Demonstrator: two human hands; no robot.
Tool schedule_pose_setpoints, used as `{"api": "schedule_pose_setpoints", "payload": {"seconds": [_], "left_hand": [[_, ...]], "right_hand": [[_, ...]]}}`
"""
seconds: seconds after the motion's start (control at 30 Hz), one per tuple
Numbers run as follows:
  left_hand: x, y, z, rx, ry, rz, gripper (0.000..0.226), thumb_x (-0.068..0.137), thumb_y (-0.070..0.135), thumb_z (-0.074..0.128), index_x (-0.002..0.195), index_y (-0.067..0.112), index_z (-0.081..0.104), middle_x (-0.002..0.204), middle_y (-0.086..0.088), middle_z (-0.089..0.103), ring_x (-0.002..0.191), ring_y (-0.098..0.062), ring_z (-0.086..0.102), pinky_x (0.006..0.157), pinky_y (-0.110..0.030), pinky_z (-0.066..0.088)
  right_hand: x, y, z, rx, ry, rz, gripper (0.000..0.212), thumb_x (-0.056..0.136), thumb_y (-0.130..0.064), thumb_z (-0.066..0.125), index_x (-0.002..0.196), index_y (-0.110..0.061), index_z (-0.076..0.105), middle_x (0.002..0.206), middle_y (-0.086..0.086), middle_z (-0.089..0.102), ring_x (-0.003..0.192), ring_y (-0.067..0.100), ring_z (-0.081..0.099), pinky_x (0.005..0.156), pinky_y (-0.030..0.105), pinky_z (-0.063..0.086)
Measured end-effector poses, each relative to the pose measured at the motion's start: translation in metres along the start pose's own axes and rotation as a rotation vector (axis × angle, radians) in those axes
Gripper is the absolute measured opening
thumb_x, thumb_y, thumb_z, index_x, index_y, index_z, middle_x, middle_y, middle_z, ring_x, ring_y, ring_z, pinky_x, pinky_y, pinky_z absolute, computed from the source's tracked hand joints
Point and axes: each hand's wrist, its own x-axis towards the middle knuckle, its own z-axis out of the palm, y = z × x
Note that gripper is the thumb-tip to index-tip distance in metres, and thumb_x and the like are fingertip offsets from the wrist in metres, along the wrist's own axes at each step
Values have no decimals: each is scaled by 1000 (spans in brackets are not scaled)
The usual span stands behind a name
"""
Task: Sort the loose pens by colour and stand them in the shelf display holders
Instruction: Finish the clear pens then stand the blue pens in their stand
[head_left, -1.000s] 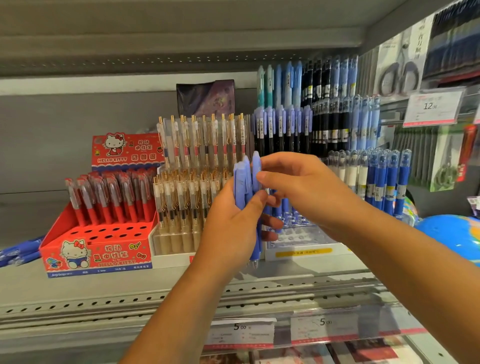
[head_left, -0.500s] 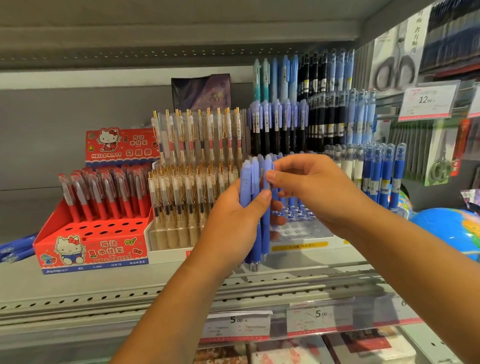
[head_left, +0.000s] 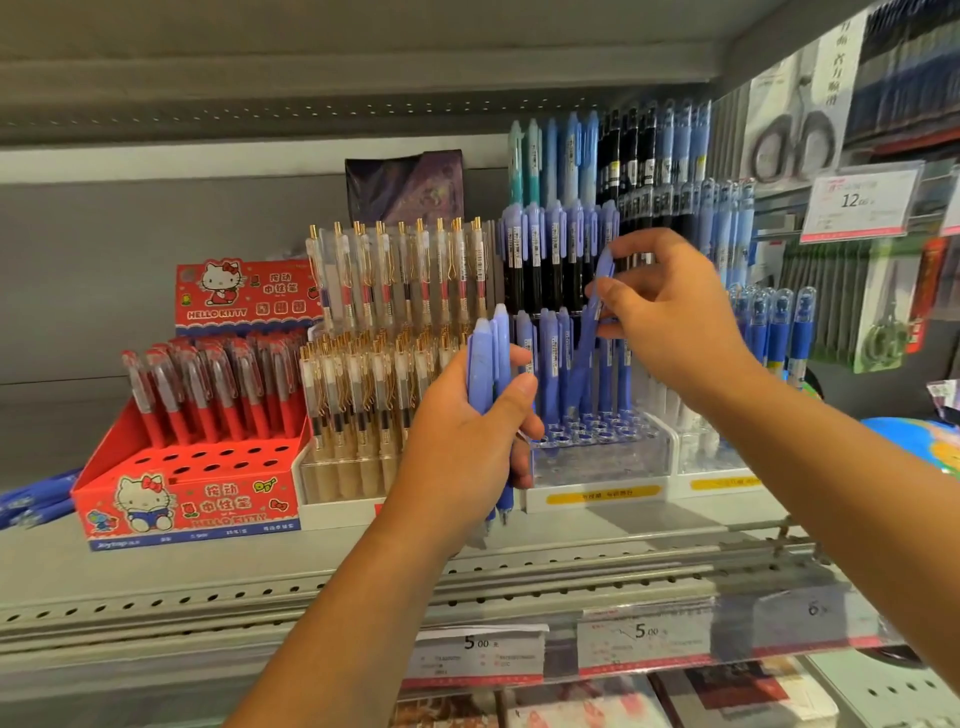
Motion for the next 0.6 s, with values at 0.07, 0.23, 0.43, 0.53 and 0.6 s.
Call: {"api": "schedule_pose_setpoints", "payload": {"seconds": [0.07,0.23,0.43,0.53,0.6], "left_hand": [[0,-1,-1,-14,5,-22,10,102,20,54,107,23,61,60,2,59,44,-16,47,47,-27,48],[0,-2,-1,-117,22,-76,22,101,12,44,109,23,61,59,-2,55,43,-18,42,42,-28,40],[-1,0,1,-60,13,-75,27,103,10,43,116,32,53,62,0,62,47,-18,54,46,-31,51],[-1,2,3,-80,-25,-91,24,105,13,45,114,34,53,68,-1,67,52,-21,61,50,-38,58],[-2,4,4,-78,-34,-93,24,104,14,46,121,29,52,71,-2,70,56,-22,65,53,-41,60]], "right_hand": [[0,6,3,-31,-27,12,22,96,-16,62,107,-33,53,89,1,70,74,14,70,67,39,63],[-6,17,8,-120,-156,25,27,96,-17,63,95,-42,52,85,-3,64,69,11,69,69,41,62],[-11,20,13,-327,-211,-21,16,96,-21,63,108,-22,52,87,-4,63,78,18,67,74,45,59],[-13,19,14,-420,-214,-67,16,96,-24,62,108,-21,51,85,-3,64,77,18,66,71,42,57],[-14,18,14,-449,-218,-82,20,96,-26,62,113,-19,52,86,-5,64,77,15,64,68,38,55]]}}
